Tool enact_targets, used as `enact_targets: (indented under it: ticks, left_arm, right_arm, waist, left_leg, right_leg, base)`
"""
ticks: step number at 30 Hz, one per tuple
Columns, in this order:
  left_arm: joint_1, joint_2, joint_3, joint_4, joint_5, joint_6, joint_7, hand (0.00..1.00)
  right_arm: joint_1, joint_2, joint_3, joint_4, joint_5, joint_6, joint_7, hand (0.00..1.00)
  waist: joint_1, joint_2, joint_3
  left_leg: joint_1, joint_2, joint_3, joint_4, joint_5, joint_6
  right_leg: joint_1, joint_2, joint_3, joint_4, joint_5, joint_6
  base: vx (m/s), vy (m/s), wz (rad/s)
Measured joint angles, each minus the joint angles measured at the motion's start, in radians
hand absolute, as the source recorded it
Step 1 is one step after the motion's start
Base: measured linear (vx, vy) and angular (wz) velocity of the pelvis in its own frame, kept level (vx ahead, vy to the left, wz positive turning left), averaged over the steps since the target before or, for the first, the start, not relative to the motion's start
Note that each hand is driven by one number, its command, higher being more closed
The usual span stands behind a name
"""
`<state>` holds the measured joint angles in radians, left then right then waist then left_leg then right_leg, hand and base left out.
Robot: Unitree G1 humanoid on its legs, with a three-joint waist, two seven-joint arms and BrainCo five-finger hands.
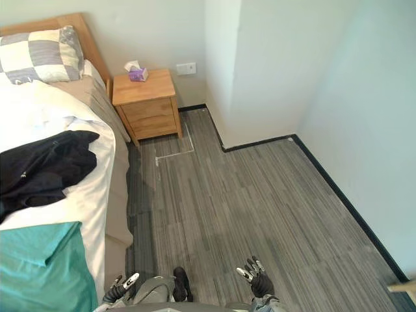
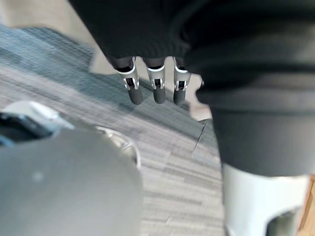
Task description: Tidy the bed and pick cloth on bed and put in laundry
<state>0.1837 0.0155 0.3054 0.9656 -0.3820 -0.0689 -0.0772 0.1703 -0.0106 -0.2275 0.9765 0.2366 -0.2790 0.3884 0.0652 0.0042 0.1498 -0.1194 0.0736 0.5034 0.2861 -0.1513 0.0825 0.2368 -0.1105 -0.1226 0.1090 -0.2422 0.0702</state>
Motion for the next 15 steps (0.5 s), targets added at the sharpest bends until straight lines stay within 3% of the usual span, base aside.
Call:
enact_targets:
  ticks: [2,3,4,5,6,8,10,11,13,14,15]
  left_arm:
    - [-0.002,0.008,-0.005,0.006,0.001,0.022,0.006,0.00]
    - [-0.005,0.029,-0.026,0.016,0.008,0.043,0.012,0.00]
    - [-0.006,0.041,-0.040,0.024,0.015,0.048,0.012,0.00]
    - [-0.008,0.062,-0.055,0.038,0.025,0.057,0.012,0.00]
    - [-0.010,0.069,-0.059,0.040,0.035,0.062,0.013,0.00]
    - [-0.014,0.077,-0.072,0.043,0.059,0.066,0.018,0.00]
    - [-0.033,0.075,-0.076,0.053,0.057,0.065,0.018,0.00]
    - [-0.034,0.077,-0.082,0.057,0.056,0.065,0.018,0.00]
    - [-0.055,0.073,-0.112,0.069,0.051,0.066,0.017,0.00]
    - [-0.057,0.072,-0.117,0.070,0.048,0.066,0.015,0.00]
    - [-0.058,0.072,-0.117,0.070,0.048,0.066,0.013,0.00]
  right_arm:
    - [-0.013,-0.001,-0.019,0.006,-0.015,0.007,0.002,0.00]
    - [-0.015,0.001,-0.058,0.027,-0.018,0.018,0.002,0.00]
    - [-0.014,0.001,-0.071,0.036,-0.019,0.022,0.002,0.00]
    - [-0.015,0.000,-0.084,0.046,-0.020,0.027,0.001,0.00]
    - [-0.016,-0.001,-0.085,0.046,-0.019,0.027,0.001,0.00]
    - [-0.016,-0.006,-0.085,0.043,-0.014,0.032,0.001,0.00]
    - [-0.016,-0.001,-0.081,0.030,0.001,0.026,0.001,0.00]
    - [-0.019,-0.002,-0.081,0.030,0.010,0.023,0.001,0.00]
    - [-0.020,-0.011,-0.081,0.024,0.033,0.013,-0.005,0.00]
    - [-0.020,-0.007,-0.080,0.020,0.049,0.011,-0.007,0.00]
    - [-0.019,-0.006,-0.080,0.020,0.057,0.011,-0.008,0.00]
  waist:
    - [-0.002,0.000,-0.002]
    - [-0.013,-0.009,-0.006]
    - [-0.017,-0.017,-0.007]
    - [-0.018,-0.026,-0.013]
    - [-0.020,-0.033,-0.015]
    - [-0.027,-0.039,-0.008]
    - [-0.040,-0.034,-0.006]
    - [-0.048,-0.031,0.002]
    - [-0.057,-0.004,0.021]
    - [-0.058,-0.001,0.024]
    - [-0.058,-0.002,0.024]
  left_leg:
    - [0.021,-0.024,-0.008,-0.003,-0.031,0.018]
    - [0.068,-0.053,-0.037,-0.009,-0.050,0.034]
    - [0.084,-0.067,-0.051,-0.015,-0.059,0.037]
    - [0.119,-0.098,-0.076,-0.043,-0.068,0.037]
    - [0.143,-0.111,-0.087,-0.061,-0.069,0.038]
    - [0.231,-0.136,-0.127,-0.129,-0.068,0.037]
    - [0.308,-0.134,-0.175,-0.190,-0.065,0.023]
    - [0.330,-0.128,-0.192,-0.202,-0.063,0.018]
    - [0.385,-0.084,-0.241,-0.216,-0.073,-0.010]
    - [0.398,-0.061,-0.264,-0.216,-0.083,-0.032]
    - [0.404,-0.053,-0.274,-0.217,-0.090,-0.045]
  right_leg:
    - [-0.058,-0.026,-0.011,0.202,-0.021,0.024]
    - [-0.101,-0.062,-0.033,0.457,0.008,0.063]
    - [-0.118,-0.072,-0.041,0.548,0.030,0.077]
    - [-0.167,-0.101,-0.044,0.734,0.073,0.080]
    - [-0.188,-0.114,-0.053,0.815,0.084,0.082]
    - [-0.263,-0.163,-0.100,1.002,0.073,0.062]
    - [-0.376,-0.171,-0.120,1.014,0.041,0.033]
    - [-0.395,-0.168,-0.129,0.983,0.023,0.036]
    - [-0.431,-0.132,-0.180,0.756,-0.016,0.031]
    - [-0.450,-0.108,-0.198,0.583,-0.001,0.029]
    - [-0.461,-0.099,-0.198,0.508,0.013,0.025]
  base:
    - [0.40,0.217,0.26]
    - [0.47,0.234,0.55]
    - [0.63,0.264,0.67]
    - [0.42,0.127,0.43]
    - [0.46,0.114,0.50]
    - [0.29,0.042,0.51]
    - [0.35,-0.019,0.66]
    - [0.30,-0.063,0.80]
    - [0.26,-0.118,0.82]
    - [0.28,-0.160,0.67]
    - [0.30,-0.207,0.73]
